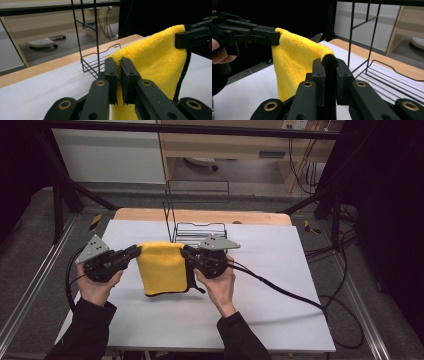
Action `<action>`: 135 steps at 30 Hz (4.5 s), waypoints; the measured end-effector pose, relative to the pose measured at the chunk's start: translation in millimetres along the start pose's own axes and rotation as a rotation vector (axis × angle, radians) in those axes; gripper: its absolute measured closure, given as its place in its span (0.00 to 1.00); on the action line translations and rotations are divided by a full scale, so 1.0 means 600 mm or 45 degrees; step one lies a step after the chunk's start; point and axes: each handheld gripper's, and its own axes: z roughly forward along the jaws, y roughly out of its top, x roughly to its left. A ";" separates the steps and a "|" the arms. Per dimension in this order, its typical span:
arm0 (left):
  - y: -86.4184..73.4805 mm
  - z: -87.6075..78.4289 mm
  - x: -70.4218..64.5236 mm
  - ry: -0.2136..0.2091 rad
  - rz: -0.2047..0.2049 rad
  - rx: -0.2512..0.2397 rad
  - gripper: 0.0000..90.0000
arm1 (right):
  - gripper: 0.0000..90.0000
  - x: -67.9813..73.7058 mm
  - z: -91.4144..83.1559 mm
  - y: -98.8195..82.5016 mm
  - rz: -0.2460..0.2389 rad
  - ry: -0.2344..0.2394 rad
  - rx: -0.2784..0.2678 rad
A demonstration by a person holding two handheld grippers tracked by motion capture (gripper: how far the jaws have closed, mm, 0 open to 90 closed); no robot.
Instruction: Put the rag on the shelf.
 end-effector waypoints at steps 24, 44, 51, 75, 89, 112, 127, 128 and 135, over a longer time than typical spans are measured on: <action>0.085 0.036 -0.027 -0.018 0.012 -0.148 0.94 | 0.89 -0.028 -0.061 0.060 -0.049 -0.079 -0.137; 0.157 0.068 -0.048 -0.030 0.051 -0.253 0.94 | 0.89 -0.059 -0.107 0.114 -0.075 -0.157 -0.252; 0.187 0.076 -0.049 -0.016 0.061 -0.284 0.94 | 0.89 -0.068 -0.113 0.135 -0.088 -0.175 -0.286; 0.276 0.090 -0.049 0.001 0.070 -0.404 0.94 | 0.89 -0.092 -0.132 0.224 -0.124 -0.235 -0.389; 0.316 0.094 -0.037 0.025 0.076 -0.421 0.94 | 0.89 -0.106 -0.123 0.263 -0.127 -0.241 -0.423; 0.368 0.108 -0.014 0.064 0.063 -0.444 0.94 | 0.89 -0.132 -0.101 0.314 -0.131 -0.256 -0.454; 0.399 0.119 0.003 0.101 0.072 -0.464 0.94 | 0.89 -0.151 -0.081 0.349 -0.137 -0.272 -0.475; 0.401 0.121 0.005 0.099 0.068 -0.465 0.94 | 0.89 -0.153 -0.080 0.352 -0.138 -0.273 -0.477; 0.405 0.134 0.012 0.109 0.056 -0.476 0.94 | 0.89 -0.165 -0.072 0.362 -0.151 -0.288 -0.477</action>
